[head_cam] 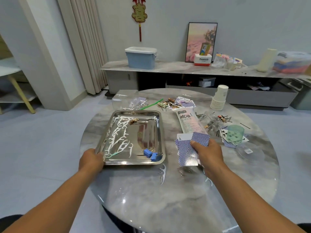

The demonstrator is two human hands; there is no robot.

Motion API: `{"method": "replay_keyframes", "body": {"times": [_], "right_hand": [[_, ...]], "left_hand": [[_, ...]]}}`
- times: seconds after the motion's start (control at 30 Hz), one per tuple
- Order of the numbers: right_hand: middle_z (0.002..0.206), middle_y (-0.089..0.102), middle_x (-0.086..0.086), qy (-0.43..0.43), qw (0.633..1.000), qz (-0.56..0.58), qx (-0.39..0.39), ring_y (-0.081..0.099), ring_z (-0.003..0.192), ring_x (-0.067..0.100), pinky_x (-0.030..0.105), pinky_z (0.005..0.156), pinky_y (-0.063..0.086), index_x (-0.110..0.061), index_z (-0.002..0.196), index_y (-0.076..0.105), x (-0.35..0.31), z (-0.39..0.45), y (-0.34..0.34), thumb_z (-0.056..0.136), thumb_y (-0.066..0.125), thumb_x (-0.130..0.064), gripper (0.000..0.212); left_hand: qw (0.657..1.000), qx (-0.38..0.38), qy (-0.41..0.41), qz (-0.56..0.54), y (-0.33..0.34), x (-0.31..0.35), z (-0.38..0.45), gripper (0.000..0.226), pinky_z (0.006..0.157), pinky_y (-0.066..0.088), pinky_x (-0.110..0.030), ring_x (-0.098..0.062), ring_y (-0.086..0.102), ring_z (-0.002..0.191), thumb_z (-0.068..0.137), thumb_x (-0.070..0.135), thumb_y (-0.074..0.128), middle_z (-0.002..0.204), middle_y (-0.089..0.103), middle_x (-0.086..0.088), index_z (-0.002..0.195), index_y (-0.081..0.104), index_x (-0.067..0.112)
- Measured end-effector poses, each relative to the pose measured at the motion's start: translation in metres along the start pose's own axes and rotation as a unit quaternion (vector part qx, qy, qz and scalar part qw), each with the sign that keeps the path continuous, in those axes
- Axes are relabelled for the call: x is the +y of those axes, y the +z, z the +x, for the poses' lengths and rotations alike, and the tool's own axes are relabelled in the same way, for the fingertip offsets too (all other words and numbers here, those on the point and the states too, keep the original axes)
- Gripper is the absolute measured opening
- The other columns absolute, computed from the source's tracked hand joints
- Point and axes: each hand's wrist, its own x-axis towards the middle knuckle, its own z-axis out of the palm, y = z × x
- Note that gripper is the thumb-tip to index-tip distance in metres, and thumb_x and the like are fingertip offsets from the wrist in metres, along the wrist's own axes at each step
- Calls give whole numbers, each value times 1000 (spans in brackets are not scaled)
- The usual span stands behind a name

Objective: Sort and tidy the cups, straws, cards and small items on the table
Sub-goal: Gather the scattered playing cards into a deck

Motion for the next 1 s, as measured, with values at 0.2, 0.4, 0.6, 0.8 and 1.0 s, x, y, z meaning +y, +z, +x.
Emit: {"method": "replay_keyframes", "body": {"times": [0.2, 0.4, 0.6, 0.8, 1.0], "right_hand": [[107, 75, 9, 10, 1000, -19, -5, 72, 96, 31, 51, 90, 59, -7, 120, 68, 12, -2, 7, 90, 73, -3, 31], [105, 75, 9, 17, 999, -20, -19, 73, 94, 28, 45, 85, 60, -9, 117, 69, 18, -3, 8, 91, 72, -2, 27], [105, 75, 12, 61, 998, 5, -35, 74, 88, 28, 32, 62, 60, -9, 116, 67, 24, -7, 8, 91, 71, 0, 27], [99, 76, 13, 94, 994, 19, -51, 76, 81, 28, 34, 59, 60, -8, 111, 68, 32, -9, 8, 91, 70, 1, 22], [92, 76, 12, 115, 991, 19, -63, 76, 73, 24, 33, 56, 59, -9, 108, 68, 39, -8, 8, 93, 66, 2, 19]], "left_hand": [[999, 24, -18, 8, -25, -19, 9, 20, 70, 55, -40, -41, 65, 79, 98, 18, 56, 90, 68, -21, 99, 67, 1], [999, 43, -24, -3, -35, -32, 20, 28, 59, 39, -34, -32, 56, 73, 102, 25, 54, 89, 64, -18, 102, 67, 0], [994, 60, -42, 75, -31, -23, 16, 47, 85, 51, -47, -44, 57, 100, 103, 45, 43, 117, 61, -25, 117, 61, 3], [976, 135, 32, 169, -14, 3, -6, 53, 105, 38, -55, -45, 49, 119, 100, 45, 49, 128, 55, -26, 127, 55, 0], [969, 93, 167, 155, 9, 20, -20, 50, 121, 20, -51, -37, 33, 141, 102, 36, 48, 146, 46, -19, 139, 46, 1]]}}
